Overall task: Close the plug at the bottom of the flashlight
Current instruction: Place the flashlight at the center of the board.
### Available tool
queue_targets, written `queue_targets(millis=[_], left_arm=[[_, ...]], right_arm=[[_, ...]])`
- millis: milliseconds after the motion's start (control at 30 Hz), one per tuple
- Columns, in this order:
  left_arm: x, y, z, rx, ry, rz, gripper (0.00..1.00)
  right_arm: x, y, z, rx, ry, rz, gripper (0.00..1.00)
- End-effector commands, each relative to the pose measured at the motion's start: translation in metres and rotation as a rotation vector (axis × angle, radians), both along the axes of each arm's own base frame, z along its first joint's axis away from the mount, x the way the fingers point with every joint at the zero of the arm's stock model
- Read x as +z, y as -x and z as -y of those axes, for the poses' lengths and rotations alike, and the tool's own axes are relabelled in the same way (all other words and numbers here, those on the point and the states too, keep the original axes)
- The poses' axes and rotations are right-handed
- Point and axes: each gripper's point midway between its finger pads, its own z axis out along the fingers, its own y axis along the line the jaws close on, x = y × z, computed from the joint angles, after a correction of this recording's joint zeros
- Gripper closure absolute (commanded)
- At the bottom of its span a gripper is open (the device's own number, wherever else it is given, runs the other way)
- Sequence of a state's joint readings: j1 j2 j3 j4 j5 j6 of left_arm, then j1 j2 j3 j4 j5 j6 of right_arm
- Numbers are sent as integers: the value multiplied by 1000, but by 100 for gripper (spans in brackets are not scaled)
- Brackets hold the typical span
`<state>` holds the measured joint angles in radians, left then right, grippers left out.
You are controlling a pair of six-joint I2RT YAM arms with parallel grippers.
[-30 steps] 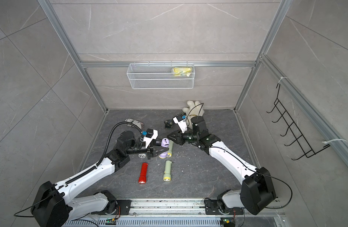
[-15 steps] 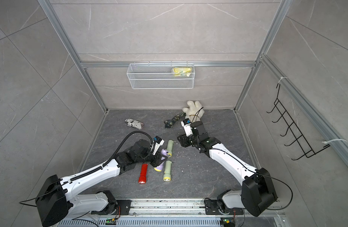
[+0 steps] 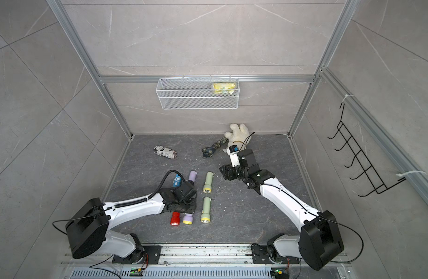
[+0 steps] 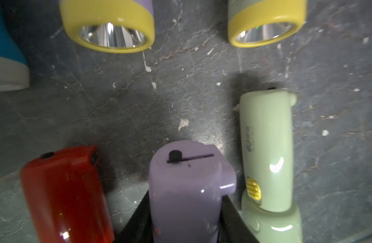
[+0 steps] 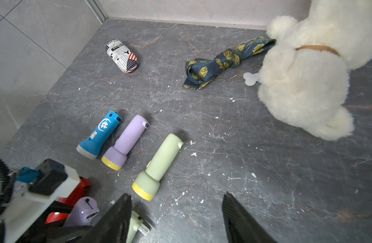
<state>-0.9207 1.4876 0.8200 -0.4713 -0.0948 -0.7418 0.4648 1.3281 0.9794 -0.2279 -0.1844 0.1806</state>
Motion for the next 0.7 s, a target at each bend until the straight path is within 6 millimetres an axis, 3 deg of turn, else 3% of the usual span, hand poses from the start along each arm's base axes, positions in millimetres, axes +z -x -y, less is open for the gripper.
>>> queue_targets(millis=[0, 133, 233, 333, 667], left_arm=[[1, -7, 13, 27, -9, -29, 100], [-12, -4, 13, 29, -53, -81, 100], [-15, -1, 11, 27, -74, -98, 100], [-17, 0, 10, 25, -81, -107, 94], [-13, 1, 14, 17, -84, -130, 32]], right_arm=[[6, 2, -2, 12, -42, -4, 26], [4, 1, -1, 7, -44, -13, 16], [3, 0, -1, 8, -45, -16, 15], [2, 0, -1, 5, -43, -20, 14], [10, 4, 1, 12, -54, 1, 14]])
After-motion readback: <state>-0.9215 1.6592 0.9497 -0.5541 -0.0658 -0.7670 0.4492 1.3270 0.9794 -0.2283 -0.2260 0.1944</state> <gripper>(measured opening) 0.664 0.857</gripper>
